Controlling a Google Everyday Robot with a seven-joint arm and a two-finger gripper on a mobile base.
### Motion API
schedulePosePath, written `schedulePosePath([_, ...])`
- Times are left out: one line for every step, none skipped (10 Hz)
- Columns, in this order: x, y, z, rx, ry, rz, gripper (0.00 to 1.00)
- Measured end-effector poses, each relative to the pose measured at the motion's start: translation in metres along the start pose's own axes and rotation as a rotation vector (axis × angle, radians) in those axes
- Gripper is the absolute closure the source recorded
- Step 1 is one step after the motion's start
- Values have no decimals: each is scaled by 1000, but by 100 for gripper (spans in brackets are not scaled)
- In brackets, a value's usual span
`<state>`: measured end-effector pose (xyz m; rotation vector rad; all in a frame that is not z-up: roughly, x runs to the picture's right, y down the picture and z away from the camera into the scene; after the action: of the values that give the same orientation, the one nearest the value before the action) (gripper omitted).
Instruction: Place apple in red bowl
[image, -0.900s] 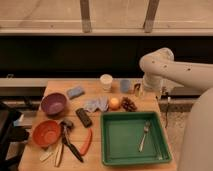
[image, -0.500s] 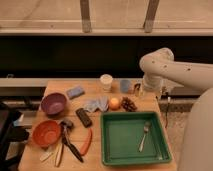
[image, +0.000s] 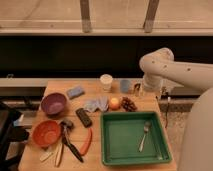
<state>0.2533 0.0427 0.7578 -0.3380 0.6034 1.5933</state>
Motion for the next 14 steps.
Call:
schedulePosePath([0, 0, 0, 0, 0, 0, 38])
schedulePosePath([0, 0, 0, 0, 0, 0, 38])
schedulePosePath([0, 0, 0, 0, 0, 0, 38])
schedulePosePath([0, 0, 0, 0, 0, 0, 38])
schedulePosePath([0, 0, 0, 0, 0, 0, 38])
schedulePosePath([0, 0, 0, 0, 0, 0, 38])
schedulePosePath([0, 0, 0, 0, 0, 0, 38])
schedulePosePath([0, 0, 0, 0, 0, 0, 38])
schedulePosePath([0, 0, 0, 0, 0, 0, 38])
schedulePosePath([0, 0, 0, 0, 0, 0, 38])
schedulePosePath([0, 0, 0, 2, 0, -2, 38])
schedulePosePath([-1, 0, 0, 2, -2, -4, 38])
schedulePosePath([-4, 1, -1, -2, -8, -14, 38])
schedulePosePath([-13, 12, -1, -5, -18, -48, 38])
